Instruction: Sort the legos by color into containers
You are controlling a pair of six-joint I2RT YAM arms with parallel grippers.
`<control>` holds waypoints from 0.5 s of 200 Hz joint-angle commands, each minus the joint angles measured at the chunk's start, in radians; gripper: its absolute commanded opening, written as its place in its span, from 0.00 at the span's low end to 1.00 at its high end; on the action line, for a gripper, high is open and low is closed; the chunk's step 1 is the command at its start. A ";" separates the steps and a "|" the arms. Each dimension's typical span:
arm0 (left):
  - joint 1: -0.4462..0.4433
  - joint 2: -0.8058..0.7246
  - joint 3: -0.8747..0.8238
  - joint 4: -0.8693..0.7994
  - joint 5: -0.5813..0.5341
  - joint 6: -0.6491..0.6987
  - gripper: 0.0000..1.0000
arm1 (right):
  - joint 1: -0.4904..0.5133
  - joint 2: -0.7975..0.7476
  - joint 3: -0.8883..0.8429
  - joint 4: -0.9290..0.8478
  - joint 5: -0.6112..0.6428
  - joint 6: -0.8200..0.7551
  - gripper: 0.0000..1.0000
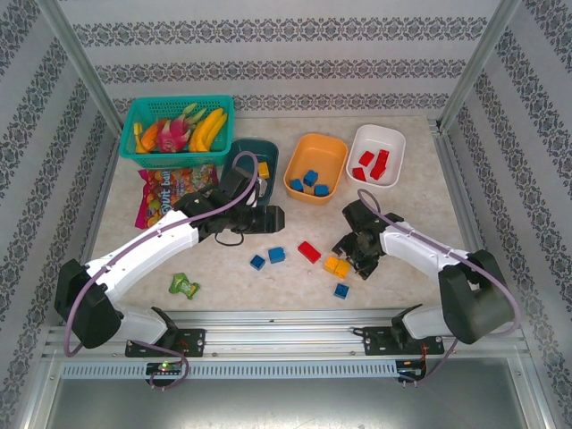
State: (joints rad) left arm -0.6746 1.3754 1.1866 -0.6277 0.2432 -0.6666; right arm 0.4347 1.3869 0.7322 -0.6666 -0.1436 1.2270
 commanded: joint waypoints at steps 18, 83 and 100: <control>-0.011 0.005 0.021 0.040 0.002 -0.017 0.71 | 0.010 0.023 0.001 0.035 -0.032 -0.004 0.68; -0.013 0.025 0.031 0.051 0.030 0.004 0.71 | 0.079 0.069 0.006 0.029 -0.039 0.052 0.58; -0.013 0.023 0.029 0.051 0.036 0.008 0.71 | 0.082 0.070 0.009 0.027 -0.018 0.062 0.54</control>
State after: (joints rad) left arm -0.6746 1.3968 1.1870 -0.6117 0.2611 -0.6666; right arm 0.5087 1.4456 0.7311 -0.6304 -0.1814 1.2530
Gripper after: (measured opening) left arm 0.709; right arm 0.569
